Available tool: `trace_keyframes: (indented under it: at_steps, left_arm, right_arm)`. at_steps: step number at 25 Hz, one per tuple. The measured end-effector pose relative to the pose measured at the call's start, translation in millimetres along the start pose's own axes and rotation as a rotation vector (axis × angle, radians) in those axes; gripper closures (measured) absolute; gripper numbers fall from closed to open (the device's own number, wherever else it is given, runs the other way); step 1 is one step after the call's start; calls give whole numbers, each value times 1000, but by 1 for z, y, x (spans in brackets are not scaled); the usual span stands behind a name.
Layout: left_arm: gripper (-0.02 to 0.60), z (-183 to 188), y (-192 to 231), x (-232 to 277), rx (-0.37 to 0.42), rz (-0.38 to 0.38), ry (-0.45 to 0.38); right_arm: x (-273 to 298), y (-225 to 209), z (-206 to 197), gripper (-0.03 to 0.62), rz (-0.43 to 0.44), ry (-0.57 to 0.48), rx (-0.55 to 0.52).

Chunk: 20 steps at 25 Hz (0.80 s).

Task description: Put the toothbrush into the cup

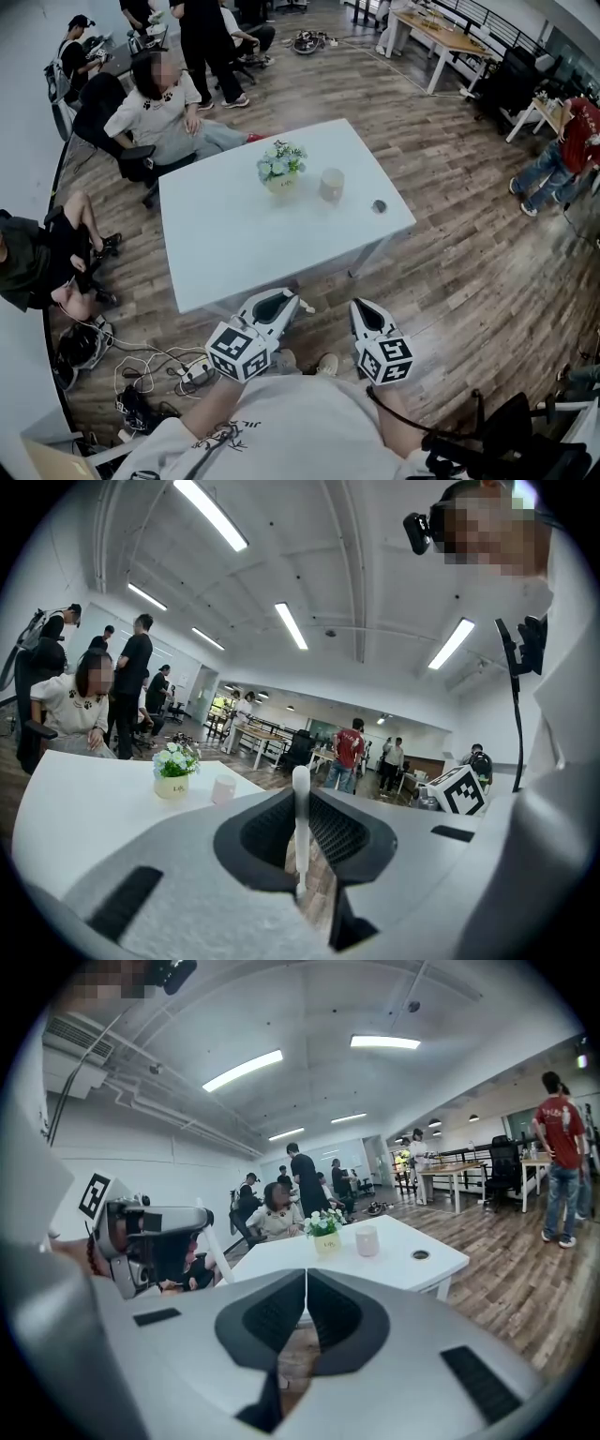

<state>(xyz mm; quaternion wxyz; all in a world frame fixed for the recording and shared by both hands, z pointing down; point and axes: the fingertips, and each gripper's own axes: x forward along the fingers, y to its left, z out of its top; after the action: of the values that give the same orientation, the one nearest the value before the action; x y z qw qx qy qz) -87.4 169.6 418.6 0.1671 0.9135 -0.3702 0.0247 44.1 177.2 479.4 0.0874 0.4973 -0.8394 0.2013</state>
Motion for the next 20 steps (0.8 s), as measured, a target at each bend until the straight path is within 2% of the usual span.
trace_keyframes:
  at_steps: [20]
  left_arm:
    - [528, -4, 26, -23, 11, -74, 3]
  right_arm:
    - [10, 44, -5, 574, -57, -7, -1]
